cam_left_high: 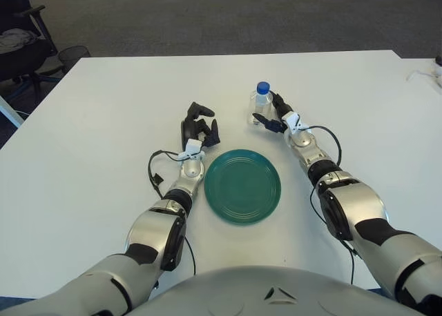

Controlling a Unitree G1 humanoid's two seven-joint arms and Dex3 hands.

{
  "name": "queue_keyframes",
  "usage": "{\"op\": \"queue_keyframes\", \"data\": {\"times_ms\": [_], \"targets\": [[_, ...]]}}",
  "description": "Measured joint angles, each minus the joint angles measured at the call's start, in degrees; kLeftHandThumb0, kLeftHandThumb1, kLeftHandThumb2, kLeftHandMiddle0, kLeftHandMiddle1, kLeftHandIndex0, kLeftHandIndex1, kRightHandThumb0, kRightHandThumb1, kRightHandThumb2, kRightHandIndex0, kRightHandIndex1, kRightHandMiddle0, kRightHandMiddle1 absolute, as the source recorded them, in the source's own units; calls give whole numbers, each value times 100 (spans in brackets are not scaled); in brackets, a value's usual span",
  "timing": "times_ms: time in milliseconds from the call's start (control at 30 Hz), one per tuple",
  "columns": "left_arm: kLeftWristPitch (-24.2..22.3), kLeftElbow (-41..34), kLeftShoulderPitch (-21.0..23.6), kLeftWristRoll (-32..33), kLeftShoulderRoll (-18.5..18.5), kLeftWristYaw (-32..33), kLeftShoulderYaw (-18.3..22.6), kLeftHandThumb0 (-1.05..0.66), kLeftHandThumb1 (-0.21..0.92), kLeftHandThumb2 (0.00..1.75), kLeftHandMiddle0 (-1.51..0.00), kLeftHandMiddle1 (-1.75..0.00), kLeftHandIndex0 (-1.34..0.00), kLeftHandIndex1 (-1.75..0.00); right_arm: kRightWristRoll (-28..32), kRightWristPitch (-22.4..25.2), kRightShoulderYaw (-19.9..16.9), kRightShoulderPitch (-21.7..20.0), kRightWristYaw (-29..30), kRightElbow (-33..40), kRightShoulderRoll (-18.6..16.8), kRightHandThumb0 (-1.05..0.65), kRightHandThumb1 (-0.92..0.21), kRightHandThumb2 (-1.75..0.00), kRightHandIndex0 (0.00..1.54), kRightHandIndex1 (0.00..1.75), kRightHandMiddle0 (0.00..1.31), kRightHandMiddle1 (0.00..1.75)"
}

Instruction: Put the bottle into the plate.

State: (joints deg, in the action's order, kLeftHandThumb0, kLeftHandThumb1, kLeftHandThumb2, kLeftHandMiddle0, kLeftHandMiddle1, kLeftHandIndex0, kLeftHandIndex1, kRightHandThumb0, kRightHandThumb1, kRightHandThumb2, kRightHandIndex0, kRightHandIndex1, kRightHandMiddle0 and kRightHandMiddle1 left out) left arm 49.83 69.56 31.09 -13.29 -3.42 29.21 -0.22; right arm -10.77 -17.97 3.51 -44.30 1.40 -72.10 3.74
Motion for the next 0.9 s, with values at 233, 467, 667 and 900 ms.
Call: {"op": "queue_keyframes", "data": {"times_ms": [233, 467, 667, 900], "targets": [[63, -14, -2, -79, 9, 113, -57, -46, 38, 123, -122, -175, -56, -175, 24, 67, -49, -46, -3, -1, -98, -105, -92, -30, 4, 1, 2, 4], [73, -21, -2, -97, 13, 198, -103, -46, 37, 124, -124, -175, -57, -175, 24, 109, -63, -84, -41, -2, -143, -105, -92, -31, 5, 1, 1, 8], [72, -24, -2, -93, 13, 210, -103, -46, 37, 124, -126, -175, -57, -175, 15, 142, -49, -131, -74, -25, -176, -105, -92, -29, 6, 1, 0, 14], [66, -24, -2, -87, 13, 210, -99, -46, 37, 124, -126, -175, -57, -175, -34, 182, 33, -187, -86, -69, -211, -105, -92, -28, 7, 1, 0, 19]]}}
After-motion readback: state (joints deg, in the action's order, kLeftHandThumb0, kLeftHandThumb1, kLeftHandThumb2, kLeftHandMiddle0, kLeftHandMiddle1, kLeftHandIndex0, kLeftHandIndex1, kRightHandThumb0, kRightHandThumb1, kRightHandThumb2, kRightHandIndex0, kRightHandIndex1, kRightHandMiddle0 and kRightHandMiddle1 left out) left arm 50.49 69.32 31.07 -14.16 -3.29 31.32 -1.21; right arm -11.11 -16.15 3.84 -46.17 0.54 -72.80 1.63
